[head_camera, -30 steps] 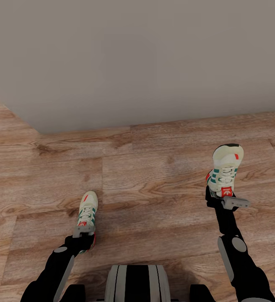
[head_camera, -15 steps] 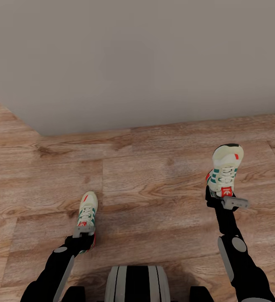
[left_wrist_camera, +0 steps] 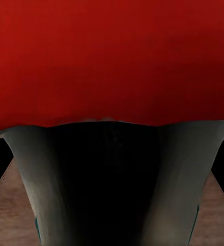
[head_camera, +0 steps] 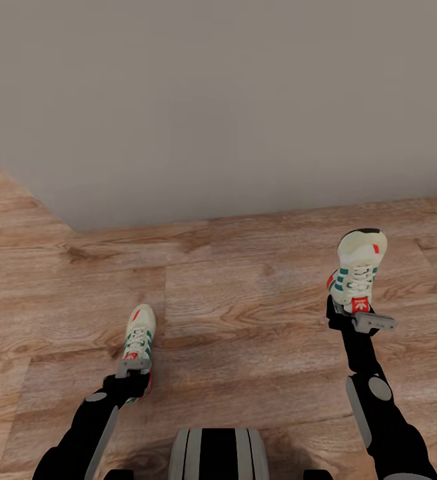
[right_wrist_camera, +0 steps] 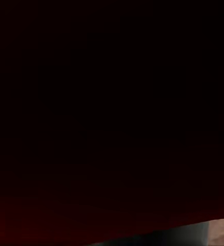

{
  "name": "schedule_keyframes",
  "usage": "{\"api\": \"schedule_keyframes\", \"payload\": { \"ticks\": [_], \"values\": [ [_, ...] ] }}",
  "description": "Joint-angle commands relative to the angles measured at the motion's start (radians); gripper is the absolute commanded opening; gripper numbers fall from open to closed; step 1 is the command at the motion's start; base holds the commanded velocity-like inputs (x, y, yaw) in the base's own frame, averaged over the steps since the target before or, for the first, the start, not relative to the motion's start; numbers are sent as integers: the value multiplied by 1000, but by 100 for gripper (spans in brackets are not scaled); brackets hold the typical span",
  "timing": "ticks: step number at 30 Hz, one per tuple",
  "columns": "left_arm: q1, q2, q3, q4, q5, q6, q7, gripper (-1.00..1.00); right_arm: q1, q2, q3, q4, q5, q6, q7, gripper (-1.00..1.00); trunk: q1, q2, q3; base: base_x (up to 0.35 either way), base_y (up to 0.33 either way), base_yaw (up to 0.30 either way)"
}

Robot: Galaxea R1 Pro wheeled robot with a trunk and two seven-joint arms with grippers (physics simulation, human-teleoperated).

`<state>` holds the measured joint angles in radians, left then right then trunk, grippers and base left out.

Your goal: Pick up the two gym shoes and the two sandals from the corridor floor and place them onto the hallstand (shoe rack) in the corridor, making sure they are on the rack and not on the floor. Arrange them so the two gym shoes are next to each other and the two sandals are next to each other.

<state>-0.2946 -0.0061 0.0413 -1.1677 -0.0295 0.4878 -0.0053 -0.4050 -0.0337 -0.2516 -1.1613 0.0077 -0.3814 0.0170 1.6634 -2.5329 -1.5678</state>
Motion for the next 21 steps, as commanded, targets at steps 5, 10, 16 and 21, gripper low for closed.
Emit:
{"api": "schedule_keyframes", "payload": {
  "ticks": [5, 10, 16, 21],
  "values": [
    [0, 0, 0, 0, 0, 0, -1, -100, 0, 0, 0, 0, 0, 0, 0, -100, -2, 1, 26, 0, 0, -12],
    [0, 0, 0, 0, 0, 0, -1, -100, 0, 0, 0, 0, 0, 0, 0, -100, -4, 2, 53, 0, 0, -50],
    [0, 0, 0, 0, 0, 0, -1, -100, 0, 0, 0, 0, 0, 0, 0, -100, -7, 4, 84, 0, 0, -49],
    [0, 0, 0, 0, 0, 0, -1, -100, 0, 0, 0, 0, 0, 0, 0, -100, -9, 5, 104, 0, 0, -10]
  ]
}}
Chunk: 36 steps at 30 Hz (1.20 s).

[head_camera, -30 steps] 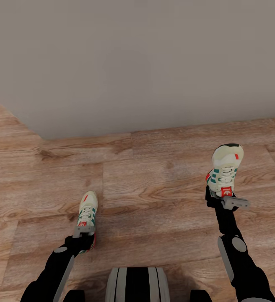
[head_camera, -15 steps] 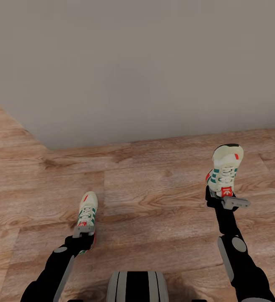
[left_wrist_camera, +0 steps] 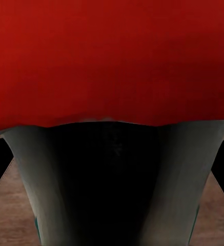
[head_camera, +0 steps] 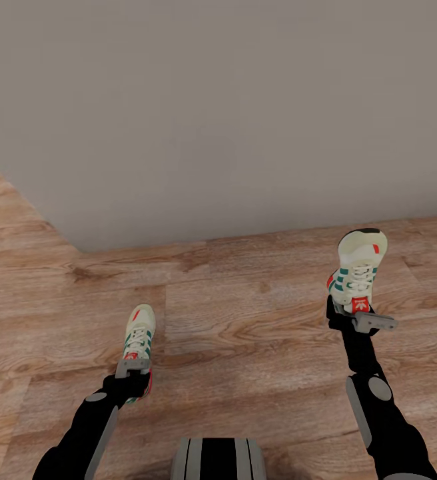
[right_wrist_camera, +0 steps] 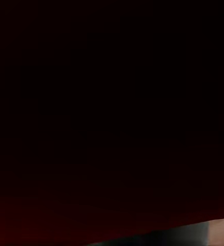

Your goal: Pick up the two gym shoes and the two sandals from the corridor floor and place them onto the hallstand (shoe rack) in the corridor, making sure they are on the rack and not on the floor. Arrange them so the two gym shoes are next to each other and the two sandals are next to each other.

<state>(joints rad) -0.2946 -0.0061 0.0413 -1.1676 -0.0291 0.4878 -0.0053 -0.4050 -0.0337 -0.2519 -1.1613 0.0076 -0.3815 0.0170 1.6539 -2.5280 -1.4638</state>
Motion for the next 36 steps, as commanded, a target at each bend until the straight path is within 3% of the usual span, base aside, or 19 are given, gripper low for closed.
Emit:
{"api": "schedule_keyframes", "payload": {
  "ticks": [1, 14, 36],
  "values": [
    [0, 0, 0, 0, 0, 0, -1, -100, 0, 0, 0, 0, 0, 0, 0, -100, 0, 0, 4, 0, 0, -3],
    [0, 0, 0, 0, 0, 0, -1, -100, 0, 0, 0, 0, 0, 0, 0, -100, -6, 3, 66, 0, 0, 0],
    [0, 0, 0, 0, -2, 0, -1, -100, 0, 0, 0, 0, 0, 0, 0, -100, -16, 8, 150, 0, 0, 0]
  ]
}}
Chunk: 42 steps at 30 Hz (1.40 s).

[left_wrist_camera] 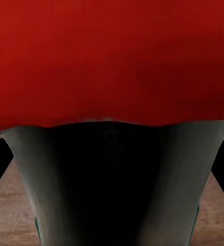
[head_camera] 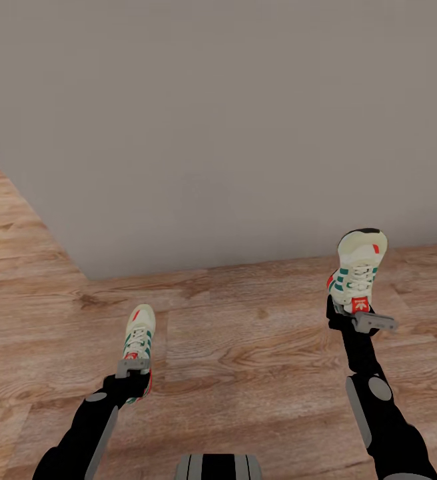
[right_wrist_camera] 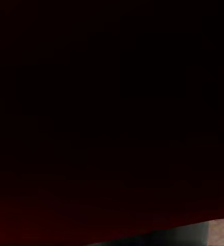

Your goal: Pick up the two gym shoes and the two sandals from the corridor floor and place them onto the hallstand (shoe rack) in the corridor, making sure they are on the rack and not on the floor. Arrange them so the two gym shoes are next to each other and the two sandals are next to each other.

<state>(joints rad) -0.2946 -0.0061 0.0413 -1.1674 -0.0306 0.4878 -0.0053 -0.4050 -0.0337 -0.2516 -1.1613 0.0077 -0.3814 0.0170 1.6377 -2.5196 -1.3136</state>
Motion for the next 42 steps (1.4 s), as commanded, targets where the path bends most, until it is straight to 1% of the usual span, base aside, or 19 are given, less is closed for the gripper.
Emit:
{"api": "schedule_keyframes", "payload": {
  "ticks": [1, 13, 19, 27, 42],
  "values": [
    [0, 0, 0, 0, 0, 0, -1, -100, 0, 0, 0, 0, 0, 0, 0, -100, 0, 0, 4, 0, 0, 0],
    [0, 0, 0, -1, 0, 0, -1, -100, 0, 0, 0, 0, 1, 0, 0, -100, -6, 3, 50, 0, 0, 0],
    [0, 0, 0, 0, 0, 0, -1, -100, 0, 0, 0, 0, 1, 0, 0, -100, -6, 3, 50, 0, 0, 0],
    [0, 0, 0, 0, 0, 0, -1, -100, 0, 0, 0, 0, 1, 0, 0, -100, -9, 5, 79, 0, 0, 0],
    [0, 0, 0, 0, 0, 0, -1, -100, 0, 0, 0, 0, 0, 0, 0, -100, -16, 8, 115, 0, 0, 0]
  ]
}}
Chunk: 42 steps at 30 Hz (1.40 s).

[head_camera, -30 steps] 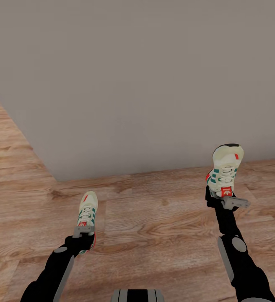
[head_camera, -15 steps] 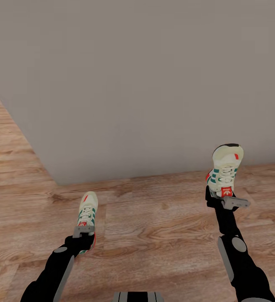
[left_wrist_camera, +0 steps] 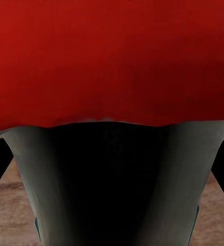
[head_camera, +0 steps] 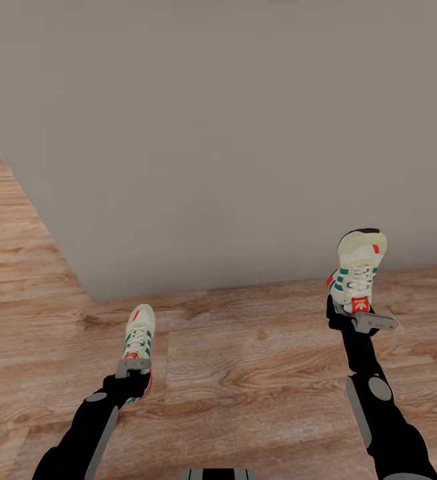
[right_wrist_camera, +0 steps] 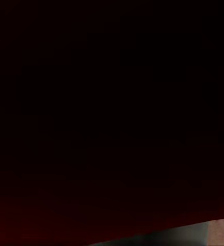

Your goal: Pick up the two gym shoes and the two sandals from the corridor floor and place them onto the hallstand (shoe rack) in the corridor, making sure they are on the rack and not on the floor. Arrange them so the two gym shoes are next to each other and the two sandals are next to each other.

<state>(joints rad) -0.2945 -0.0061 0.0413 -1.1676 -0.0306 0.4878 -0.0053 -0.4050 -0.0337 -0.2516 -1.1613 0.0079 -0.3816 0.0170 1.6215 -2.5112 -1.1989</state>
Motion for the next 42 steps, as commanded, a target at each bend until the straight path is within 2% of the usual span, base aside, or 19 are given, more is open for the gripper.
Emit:
{"api": "schedule_keyframes", "payload": {
  "ticks": [1, 23, 31, 42],
  "values": [
    [0, 0, 0, 0, 0, 0, -1, -100, 0, 0, 0, 0, 0, 0, 0, -100, 0, 0, 2, 0, 0, 0],
    [1, 0, 0, 0, 0, 0, -2, -100, 0, 0, 0, 0, 1, 0, 0, -100, -10, 5, 53, 0, 0, 0],
    [0, 0, 0, 0, 0, 0, -2, -100, 0, 0, 0, 0, 0, 0, 0, -100, -10, 5, 45, 0, 0, 0],
    [0, 0, 0, 0, 0, 0, -1, -100, 0, 0, 0, 0, 1, 1, 0, -100, -15, 8, 76, 0, 0, 29]
  ]
}}
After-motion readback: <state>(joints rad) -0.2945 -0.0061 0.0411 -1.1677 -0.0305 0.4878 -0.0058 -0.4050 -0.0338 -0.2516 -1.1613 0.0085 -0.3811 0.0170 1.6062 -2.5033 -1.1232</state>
